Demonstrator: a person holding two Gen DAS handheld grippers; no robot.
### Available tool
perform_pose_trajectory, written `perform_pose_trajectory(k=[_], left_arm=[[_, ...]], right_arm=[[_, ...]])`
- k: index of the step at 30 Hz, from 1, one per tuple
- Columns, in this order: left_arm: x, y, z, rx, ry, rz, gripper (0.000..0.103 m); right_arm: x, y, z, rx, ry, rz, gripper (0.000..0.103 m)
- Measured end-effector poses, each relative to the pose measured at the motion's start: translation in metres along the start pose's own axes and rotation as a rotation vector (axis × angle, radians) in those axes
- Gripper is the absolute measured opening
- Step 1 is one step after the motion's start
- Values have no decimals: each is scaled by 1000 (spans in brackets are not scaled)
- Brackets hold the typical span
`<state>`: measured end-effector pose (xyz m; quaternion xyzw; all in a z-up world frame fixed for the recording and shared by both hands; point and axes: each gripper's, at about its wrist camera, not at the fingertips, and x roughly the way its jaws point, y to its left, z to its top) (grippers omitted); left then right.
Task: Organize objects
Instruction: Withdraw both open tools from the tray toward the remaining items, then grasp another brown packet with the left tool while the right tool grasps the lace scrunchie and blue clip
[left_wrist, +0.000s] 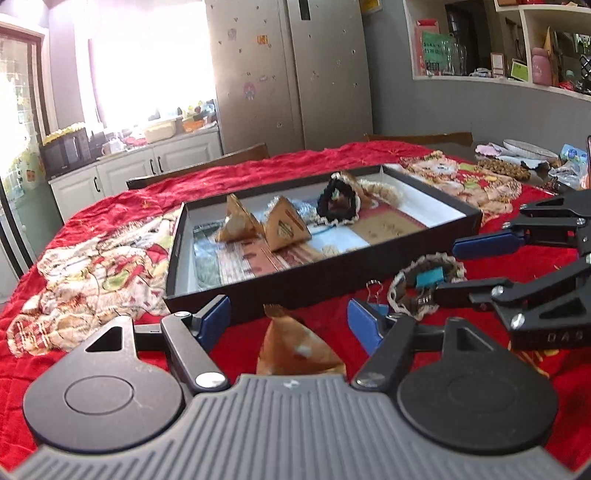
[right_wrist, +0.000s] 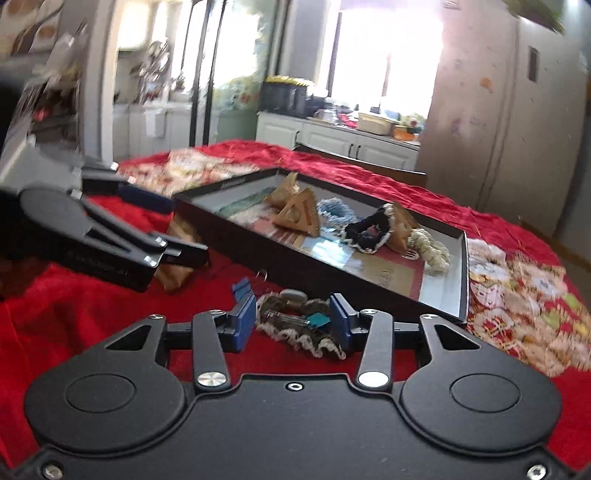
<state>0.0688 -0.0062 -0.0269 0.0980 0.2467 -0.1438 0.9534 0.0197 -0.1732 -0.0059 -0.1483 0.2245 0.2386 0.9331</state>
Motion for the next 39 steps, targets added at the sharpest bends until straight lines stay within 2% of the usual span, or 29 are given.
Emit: perform_pose_trajectory(k=[3,5,7,9,17,23,29,33,39], left_arm=[[3,-2,-3,5,12,-6,80],[4,-2,-5,4,19,-12,80],[6,-2,-6,-2,25,-18,80],[8,-1,-6,-11,33,-23,80],[12,-1,-9,-20,49,-38,80],[14,0,-10,-23,57,-50,74],[16,-1,-12,-22,64,-49,66],[17,1,-12,-29,72,-35,54],[15,0,-12,-24,70,-32,48]], right_arm=[[7,6,-3,-41,25,-26,44],[12,3,-4,-15,41,-19,48],[15,-2,-4,12,50,4,57],[19,-5,-3,30,54,13,58],[34,-22,-1,136,85,57,55],[40,-27,-1,189,95,79,48],[41,-31,-2,226,94,88,47],[40,-30,-3,226,89,85,47],[35,-31,-2,242,66,84,47]])
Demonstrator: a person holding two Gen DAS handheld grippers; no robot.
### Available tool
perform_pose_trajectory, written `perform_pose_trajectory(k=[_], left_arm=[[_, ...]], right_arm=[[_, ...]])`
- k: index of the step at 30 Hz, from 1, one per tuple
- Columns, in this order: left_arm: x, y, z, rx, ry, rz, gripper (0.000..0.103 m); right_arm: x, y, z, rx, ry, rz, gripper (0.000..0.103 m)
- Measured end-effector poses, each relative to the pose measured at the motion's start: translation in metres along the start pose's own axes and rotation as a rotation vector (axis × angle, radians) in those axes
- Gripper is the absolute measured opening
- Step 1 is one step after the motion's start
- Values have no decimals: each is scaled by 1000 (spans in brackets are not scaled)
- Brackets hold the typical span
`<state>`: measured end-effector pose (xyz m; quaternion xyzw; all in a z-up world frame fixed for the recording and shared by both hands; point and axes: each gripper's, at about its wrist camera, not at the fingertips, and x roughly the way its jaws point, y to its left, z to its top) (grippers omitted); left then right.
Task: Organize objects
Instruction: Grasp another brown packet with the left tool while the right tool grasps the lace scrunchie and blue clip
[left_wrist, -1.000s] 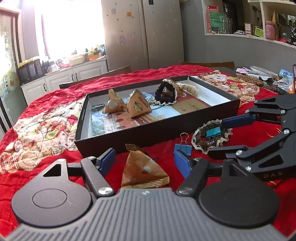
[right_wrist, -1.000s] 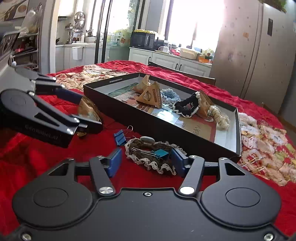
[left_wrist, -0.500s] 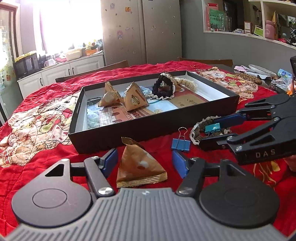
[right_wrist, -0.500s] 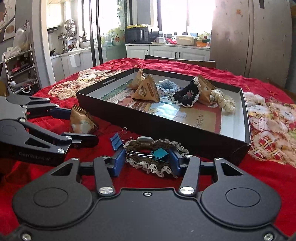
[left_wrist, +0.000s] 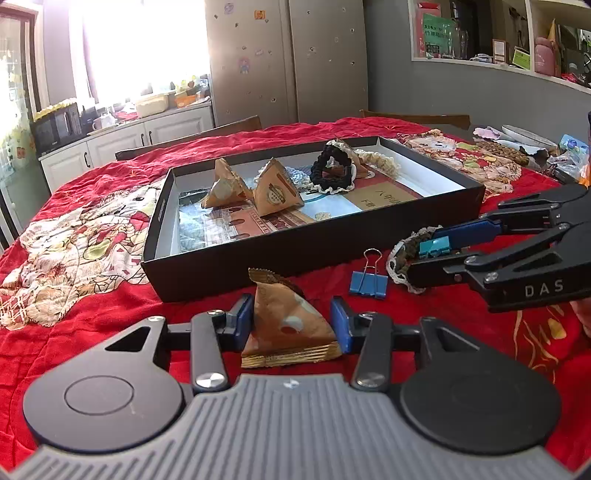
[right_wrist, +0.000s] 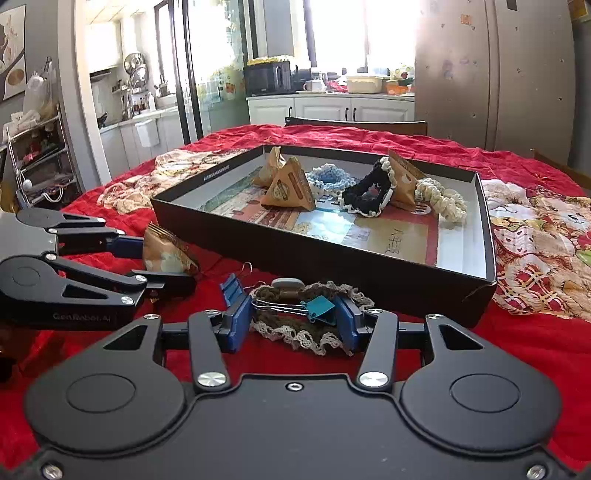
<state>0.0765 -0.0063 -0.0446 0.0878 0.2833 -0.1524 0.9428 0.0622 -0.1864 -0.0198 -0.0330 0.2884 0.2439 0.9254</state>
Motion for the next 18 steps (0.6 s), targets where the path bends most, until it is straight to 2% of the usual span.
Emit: perform_pose_trajectory(k=[6,18], left_arm=[[-1,0,0,-2,-1,-4,43],[-6,-1,2,-6,-9,-24,42]], right_arm=[[-6,2,-1,-4,-31,12,47],[-16,4,0,-6,-74,19,47]])
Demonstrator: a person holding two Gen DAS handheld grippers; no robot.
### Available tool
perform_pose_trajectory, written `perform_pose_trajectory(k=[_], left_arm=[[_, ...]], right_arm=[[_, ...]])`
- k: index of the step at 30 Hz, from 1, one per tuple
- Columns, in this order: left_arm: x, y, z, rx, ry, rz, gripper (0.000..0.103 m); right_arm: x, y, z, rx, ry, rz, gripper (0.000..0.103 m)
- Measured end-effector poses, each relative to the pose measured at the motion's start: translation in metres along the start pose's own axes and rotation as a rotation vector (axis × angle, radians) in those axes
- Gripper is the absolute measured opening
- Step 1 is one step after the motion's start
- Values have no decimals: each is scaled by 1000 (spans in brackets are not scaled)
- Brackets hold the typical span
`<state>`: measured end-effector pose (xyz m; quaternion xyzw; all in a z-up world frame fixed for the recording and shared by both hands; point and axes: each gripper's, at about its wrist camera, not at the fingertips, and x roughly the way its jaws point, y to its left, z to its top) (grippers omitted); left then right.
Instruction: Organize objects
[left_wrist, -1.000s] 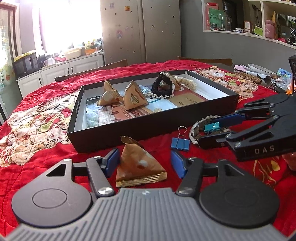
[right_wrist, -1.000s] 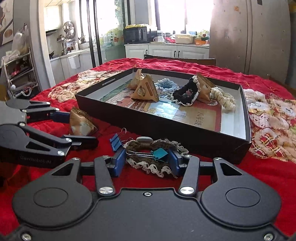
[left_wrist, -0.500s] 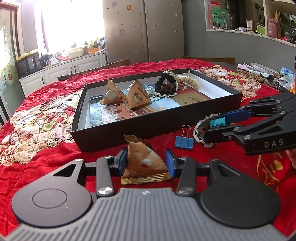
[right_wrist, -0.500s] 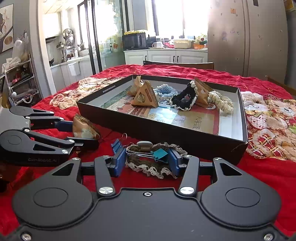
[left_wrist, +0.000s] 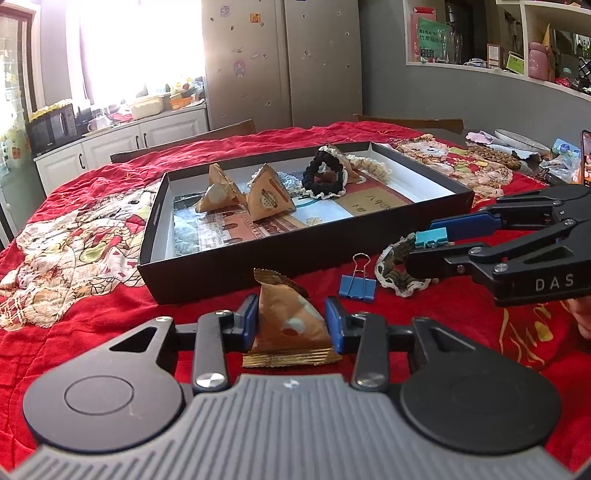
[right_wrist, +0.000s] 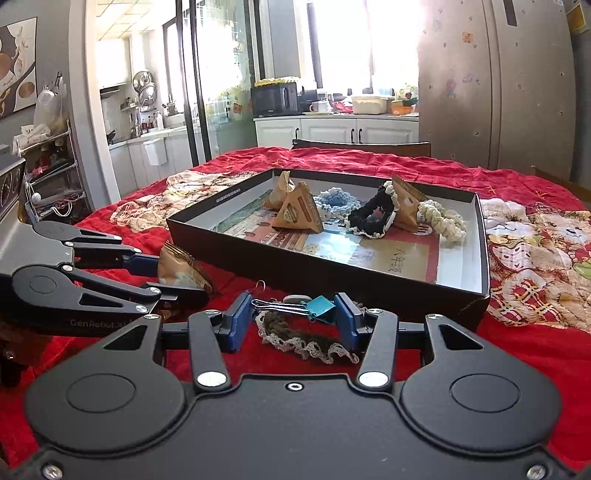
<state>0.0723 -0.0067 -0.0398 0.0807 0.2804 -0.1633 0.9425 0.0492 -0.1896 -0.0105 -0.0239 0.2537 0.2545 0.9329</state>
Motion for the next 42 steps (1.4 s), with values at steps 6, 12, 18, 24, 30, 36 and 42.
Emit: perform_pose_trajectory(k=[6,12,18,24,30,36,42], left_arm=[[-3,-1,1,-2,-8,-9,41],[-8,-2,4,1,-21,-15,41],[-12,-3,6,4,-35,-21,41],[-17,-4,9,1,-46,-26,41],[-24,-2,14,-4,-63,-30,41],[-27,1,25,-8,-90,-17,41],[-24,13,37,-31,-101,7,41]], right_arm=[[-5,0,0,-1,-17,1,47],[-9,0,1,-1,-33,4,47],[-12,1,1,-4,-38,4,47],[-15,3,3,-11,-42,5,47],[-19,3,9,-14,-56,-1,47],[-24,0,24,-33,-85,-16,47],[-21,-3,40,-42,-107,-32,47]])
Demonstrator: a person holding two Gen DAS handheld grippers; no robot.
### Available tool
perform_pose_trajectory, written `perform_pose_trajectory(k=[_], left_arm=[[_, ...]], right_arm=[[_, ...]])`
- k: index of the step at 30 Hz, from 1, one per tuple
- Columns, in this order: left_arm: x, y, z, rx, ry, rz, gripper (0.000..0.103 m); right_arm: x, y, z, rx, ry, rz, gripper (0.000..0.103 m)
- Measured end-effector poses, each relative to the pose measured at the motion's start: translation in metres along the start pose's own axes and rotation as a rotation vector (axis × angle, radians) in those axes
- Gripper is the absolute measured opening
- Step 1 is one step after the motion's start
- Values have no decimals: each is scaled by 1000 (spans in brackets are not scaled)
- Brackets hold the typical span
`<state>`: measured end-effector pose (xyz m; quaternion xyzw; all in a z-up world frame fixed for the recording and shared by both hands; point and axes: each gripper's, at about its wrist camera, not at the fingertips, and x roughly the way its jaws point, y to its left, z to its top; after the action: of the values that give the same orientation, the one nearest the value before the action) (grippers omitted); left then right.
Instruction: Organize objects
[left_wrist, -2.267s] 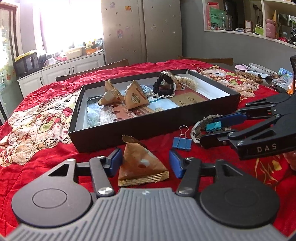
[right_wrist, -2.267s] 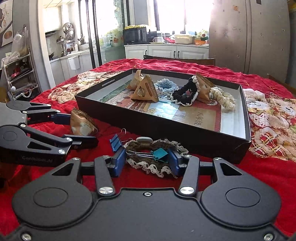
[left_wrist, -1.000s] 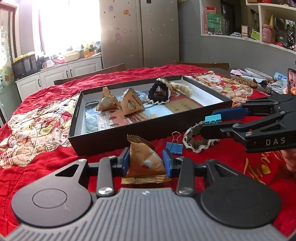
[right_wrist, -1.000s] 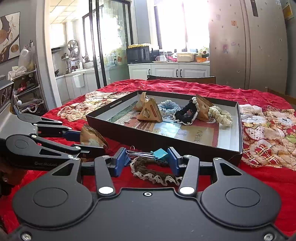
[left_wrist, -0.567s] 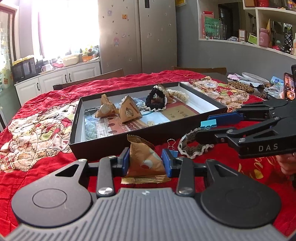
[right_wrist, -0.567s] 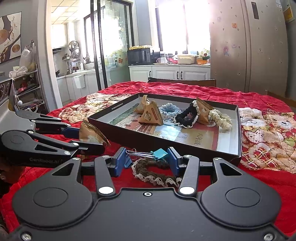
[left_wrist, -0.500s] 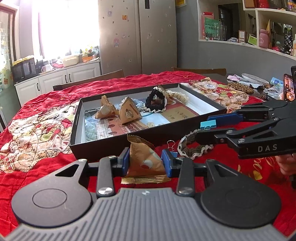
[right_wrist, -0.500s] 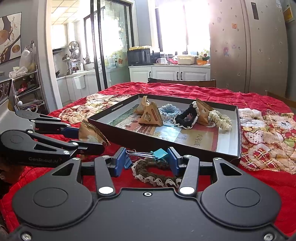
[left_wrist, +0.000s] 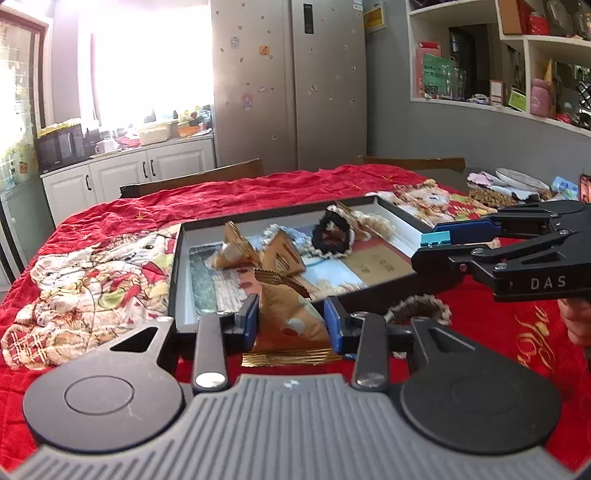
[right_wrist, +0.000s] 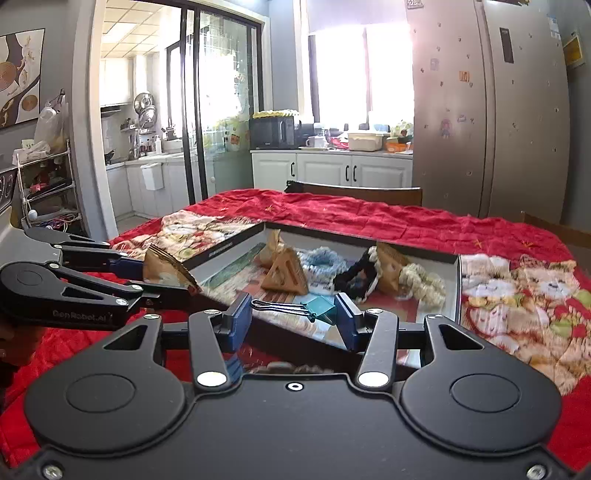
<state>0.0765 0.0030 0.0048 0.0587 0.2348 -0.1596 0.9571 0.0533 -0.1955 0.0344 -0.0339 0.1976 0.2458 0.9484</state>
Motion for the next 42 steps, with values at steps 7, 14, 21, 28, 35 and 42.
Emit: perform_pose_trajectory(k=[7,14,21,28,35,42], left_arm=[[7,13,20,-16,-19,16,41],[17,24,38,-26,-41,45,41],[37,33,46,-27,-31,81,41],[67,46,48,-48,4,117,41],[85,55,46,-63,22,119,41],[100,59,39,-60,47,137,41]], right_arm=[[16,1,20,-31,-15,-14,47],[36,-1,35,-33,-19,-26,47],[60,-8,50,-14,-17,-41,47],[88,-13,62,5,-4,-48,47],[122,-19,65,40,22,-60,47],[151,-20,56,54,58,-78,47]])
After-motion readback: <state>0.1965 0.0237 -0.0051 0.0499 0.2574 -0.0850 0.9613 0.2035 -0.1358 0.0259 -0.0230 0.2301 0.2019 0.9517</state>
